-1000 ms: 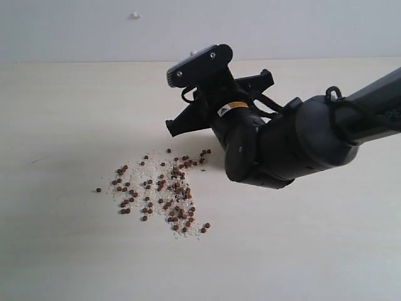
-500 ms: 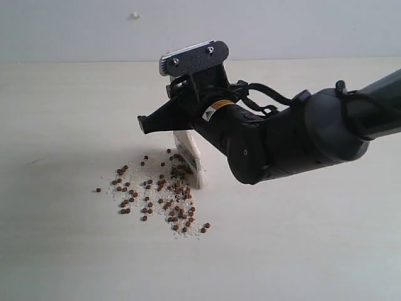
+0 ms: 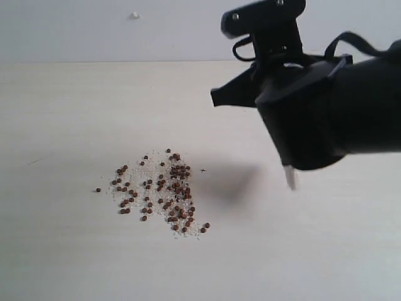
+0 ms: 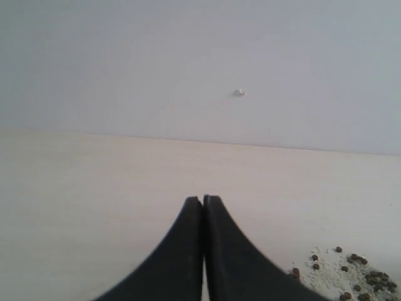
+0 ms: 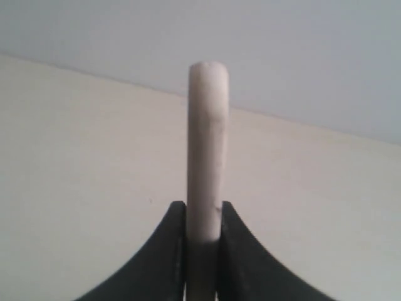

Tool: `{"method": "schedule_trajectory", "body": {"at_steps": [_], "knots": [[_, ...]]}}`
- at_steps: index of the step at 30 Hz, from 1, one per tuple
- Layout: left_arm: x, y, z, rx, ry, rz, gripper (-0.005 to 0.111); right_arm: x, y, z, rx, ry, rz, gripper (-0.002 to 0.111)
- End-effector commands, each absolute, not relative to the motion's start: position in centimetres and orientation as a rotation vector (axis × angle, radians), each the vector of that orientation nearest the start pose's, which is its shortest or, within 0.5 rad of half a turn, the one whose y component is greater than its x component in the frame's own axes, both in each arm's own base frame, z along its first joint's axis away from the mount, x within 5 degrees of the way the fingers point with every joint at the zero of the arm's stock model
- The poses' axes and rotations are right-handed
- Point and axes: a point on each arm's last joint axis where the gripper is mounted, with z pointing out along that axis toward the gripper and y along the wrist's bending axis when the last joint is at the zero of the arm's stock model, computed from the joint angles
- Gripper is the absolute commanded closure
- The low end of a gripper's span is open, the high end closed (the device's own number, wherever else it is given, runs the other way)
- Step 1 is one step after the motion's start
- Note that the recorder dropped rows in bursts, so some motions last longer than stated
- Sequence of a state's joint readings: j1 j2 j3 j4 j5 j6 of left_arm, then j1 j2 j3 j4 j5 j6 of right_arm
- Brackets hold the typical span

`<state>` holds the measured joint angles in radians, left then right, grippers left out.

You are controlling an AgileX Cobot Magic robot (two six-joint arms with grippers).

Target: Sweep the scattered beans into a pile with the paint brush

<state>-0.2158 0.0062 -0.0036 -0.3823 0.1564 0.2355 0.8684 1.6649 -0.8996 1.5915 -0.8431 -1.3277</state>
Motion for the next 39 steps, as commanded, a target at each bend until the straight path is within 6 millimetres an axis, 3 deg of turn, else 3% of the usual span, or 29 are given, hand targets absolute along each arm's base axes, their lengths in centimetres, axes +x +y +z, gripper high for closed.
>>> {"method": "schedule_trajectory", "body": {"at_steps": [1,6,11,17,22,32,39], "knots": [[5.4,-1.7,20.0,0.11,1.634,-0.326,0.107,22.0,21.5,20.9,-0.183,2.062,-0.266,0.108],[5.4,-1.7,20.0,0.11,1.634,-0.326,0.107,18.1,24.1,20.1,-0.142,2.033,-0.217,0.108],[5.4,-1.7,20.0,0.11,1.634,-0.326,0.107,16.1,26.1,17.7,-0.114,2.04,-0.159,0.108],[5.4,-1.7,20.0,0.11,1.634,-0.326,0.107,15.6,26.9,14.2,-0.007,2.059,-0.142,0.108],[5.4,-1.7,20.0,0.11,1.634,-0.326,0.107,15.5,27.3,12.8,0.113,2.097,-0.041,0.108],[5.4,-1.7,20.0,0.11,1.634,-0.326,0.107,16.3,30.3,14.9,0.162,2.059,0.139,0.108],[5.4,-1.7,20.0,0.11,1.634,-0.326,0.107,18.3,30.6,16.7,0.235,1.907,0.011,0.108]]}}
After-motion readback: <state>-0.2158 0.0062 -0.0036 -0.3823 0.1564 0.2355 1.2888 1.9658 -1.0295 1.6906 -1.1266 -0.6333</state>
